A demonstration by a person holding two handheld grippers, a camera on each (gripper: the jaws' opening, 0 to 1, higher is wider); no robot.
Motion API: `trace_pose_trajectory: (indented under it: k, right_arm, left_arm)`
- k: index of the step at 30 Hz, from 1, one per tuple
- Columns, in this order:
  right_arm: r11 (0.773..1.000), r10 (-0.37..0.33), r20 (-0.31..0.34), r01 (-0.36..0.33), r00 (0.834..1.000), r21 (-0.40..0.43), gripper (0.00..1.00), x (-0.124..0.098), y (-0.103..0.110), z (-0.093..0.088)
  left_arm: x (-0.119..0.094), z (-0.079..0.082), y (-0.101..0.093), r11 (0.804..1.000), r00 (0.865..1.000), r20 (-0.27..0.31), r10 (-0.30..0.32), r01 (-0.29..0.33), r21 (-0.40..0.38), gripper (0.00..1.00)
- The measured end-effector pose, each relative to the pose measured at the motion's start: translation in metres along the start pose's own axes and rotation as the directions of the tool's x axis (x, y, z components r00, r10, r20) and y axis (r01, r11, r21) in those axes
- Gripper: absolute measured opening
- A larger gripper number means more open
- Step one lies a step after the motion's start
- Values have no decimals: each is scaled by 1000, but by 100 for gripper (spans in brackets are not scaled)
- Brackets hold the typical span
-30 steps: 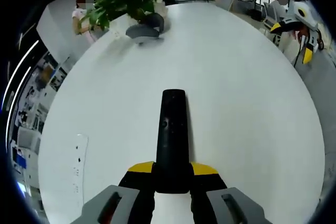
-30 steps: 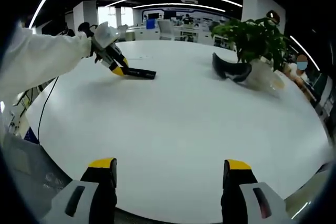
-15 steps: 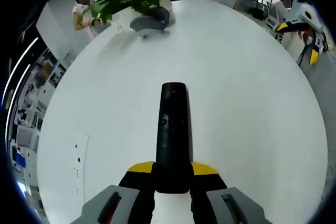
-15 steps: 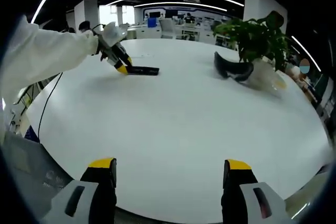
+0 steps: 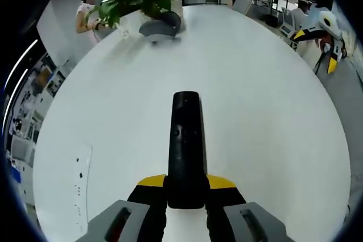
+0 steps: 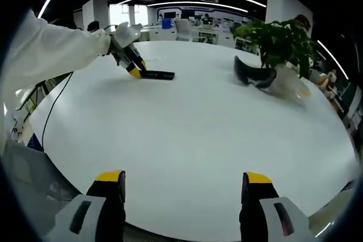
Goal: Press the specified remote control buttons in sequence, fully releasing each button before pressing the next.
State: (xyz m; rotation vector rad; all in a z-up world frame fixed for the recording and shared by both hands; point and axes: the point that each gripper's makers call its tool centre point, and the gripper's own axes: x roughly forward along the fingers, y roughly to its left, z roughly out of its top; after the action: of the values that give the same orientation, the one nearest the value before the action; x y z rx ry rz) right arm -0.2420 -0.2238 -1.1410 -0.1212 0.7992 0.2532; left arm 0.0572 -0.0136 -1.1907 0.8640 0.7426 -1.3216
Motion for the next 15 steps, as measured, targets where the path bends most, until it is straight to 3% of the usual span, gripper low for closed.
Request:
trace_pose_trajectory:
  k: [3, 9, 13, 15]
  right_arm:
    - [1000, 1, -8, -1, 1000, -4, 84, 0, 0, -1]
    - [1000, -2, -1, 2, 1000, -7, 84, 0, -1, 0]
    - [1000, -2, 9, 2, 1000, -9, 85, 0, 0, 1]
    - [1000, -3, 12, 3, 1000, -11, 85, -1, 0, 2]
  left_arm:
    - [-1, 2, -2, 999, 1000, 8, 18, -18, 27, 25]
    - [-3, 1, 2, 997, 997, 8, 83, -83, -13, 27]
    - [-5, -3, 5, 981, 991, 22, 133, -129, -145, 29]
    - [-3, -2, -4, 969, 994, 43, 98, -86, -232, 35]
